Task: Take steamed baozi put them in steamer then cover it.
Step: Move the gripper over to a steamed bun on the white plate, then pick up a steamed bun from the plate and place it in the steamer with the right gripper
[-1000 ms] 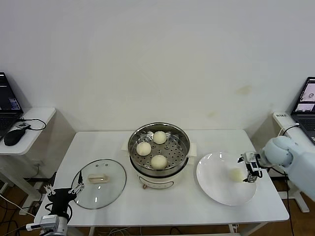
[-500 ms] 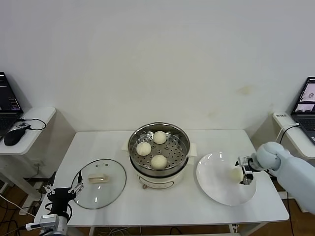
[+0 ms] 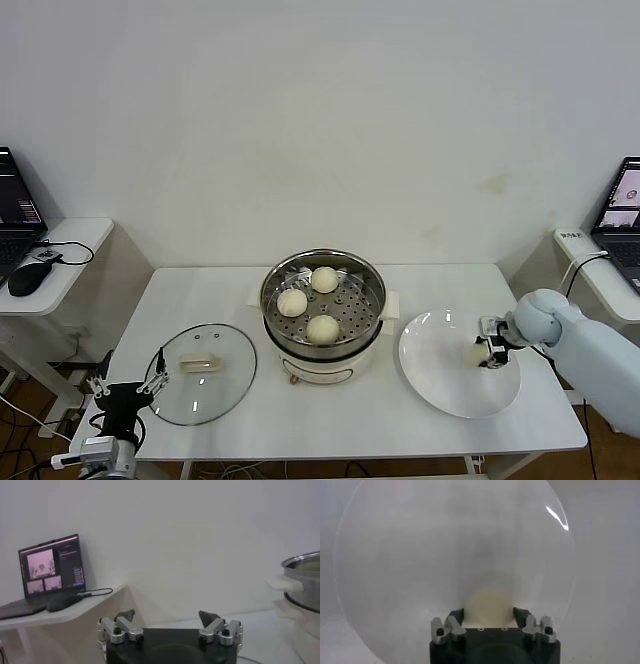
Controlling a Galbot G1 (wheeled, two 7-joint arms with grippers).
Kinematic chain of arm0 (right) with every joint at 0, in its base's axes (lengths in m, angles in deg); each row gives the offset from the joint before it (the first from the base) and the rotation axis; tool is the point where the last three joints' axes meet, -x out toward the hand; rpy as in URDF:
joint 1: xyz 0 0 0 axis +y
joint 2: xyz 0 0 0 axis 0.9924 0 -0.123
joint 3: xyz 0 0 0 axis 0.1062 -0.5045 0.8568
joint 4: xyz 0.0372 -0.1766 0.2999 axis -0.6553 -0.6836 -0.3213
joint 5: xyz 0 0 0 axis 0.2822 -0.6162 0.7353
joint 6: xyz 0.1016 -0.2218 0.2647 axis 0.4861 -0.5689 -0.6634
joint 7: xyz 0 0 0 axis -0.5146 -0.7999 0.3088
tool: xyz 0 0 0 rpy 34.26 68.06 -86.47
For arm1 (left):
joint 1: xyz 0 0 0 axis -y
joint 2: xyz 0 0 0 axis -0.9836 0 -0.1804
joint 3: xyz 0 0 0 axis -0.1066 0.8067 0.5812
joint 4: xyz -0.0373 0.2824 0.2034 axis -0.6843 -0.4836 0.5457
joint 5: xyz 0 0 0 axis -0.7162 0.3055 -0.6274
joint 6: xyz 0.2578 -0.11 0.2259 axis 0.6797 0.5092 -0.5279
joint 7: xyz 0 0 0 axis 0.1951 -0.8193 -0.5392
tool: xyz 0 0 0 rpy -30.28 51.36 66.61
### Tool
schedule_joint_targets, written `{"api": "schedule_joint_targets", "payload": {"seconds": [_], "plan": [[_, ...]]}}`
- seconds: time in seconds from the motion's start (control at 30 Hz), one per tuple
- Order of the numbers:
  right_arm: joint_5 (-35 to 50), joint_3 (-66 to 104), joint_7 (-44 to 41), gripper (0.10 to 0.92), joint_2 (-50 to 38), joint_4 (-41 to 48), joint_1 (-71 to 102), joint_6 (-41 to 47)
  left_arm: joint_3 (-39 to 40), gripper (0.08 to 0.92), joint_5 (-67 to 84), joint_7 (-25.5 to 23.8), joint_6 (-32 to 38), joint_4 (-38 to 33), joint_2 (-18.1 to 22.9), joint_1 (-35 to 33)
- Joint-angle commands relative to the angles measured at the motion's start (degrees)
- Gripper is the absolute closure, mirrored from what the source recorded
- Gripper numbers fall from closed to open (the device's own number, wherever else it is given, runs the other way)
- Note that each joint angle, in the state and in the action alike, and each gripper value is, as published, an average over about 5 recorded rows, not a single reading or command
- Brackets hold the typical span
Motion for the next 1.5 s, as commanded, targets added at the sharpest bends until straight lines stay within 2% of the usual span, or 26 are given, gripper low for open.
{"api": "schedule_joint_targets", "payload": {"seconds": [0.03, 0.23, 0.5, 0.6, 0.77, 0.97, 1.13, 1.5], "plan": [[3.06, -1.26, -0.6, 0.549, -2.06, -2.65, -3.04, 0.87, -0.02, 0.177, 0.01, -0.02, 0.04, -0.07, -0.05, -0.05], [10.25, -8.46, -1.38, 0.543, -7.41, -8.76, -13.82, 2.87, 0.08, 0.177, 0.11, -0.04, 0.04, -0.22, -0.14, 0.11], [25.78, -22.44, -1.28, 0.533, -9.55, -18.11, -34.79, 9.07, 0.64, 0.177, 0.16, -0.03, -0.08, -0.39, -0.47, 0.61], [31.43, -28.88, 0.09, 0.529, -7.1, -20.4, -43.43, 12.38, 0.8, 0.177, 0.2, -0.01, -0.2, -0.41, -0.58, 0.92], [38.18, -37.95, 3.37, 0.525, 2.04, -19.6, -54.42, 16.36, 1.1, 0.177, 0.19, -0.01, -0.3, -0.5, -0.49, 1.27], [45.58, -40.82, 7.4, 0.525, 12.61, -16.34, -55.64, 20.63, 0.8, 0.177, 0.21, 0.01, -0.19, -0.4, -0.24, 1.28], [46.77, -41.93, 10.05, 0.522, 18.37, -13.42, -51.24, 22.55, 0.09, 0.177, 0.2, 0.03, 0.0, -0.51, -0.22, 0.97], [39.2, -41.04, 10.43, 0.513, 24.71, -4.03, -42.51, 22.03, -0.45, 0.177, 0.39, 0.02, 0.07, -0.75, -0.35, 0.66]]}}
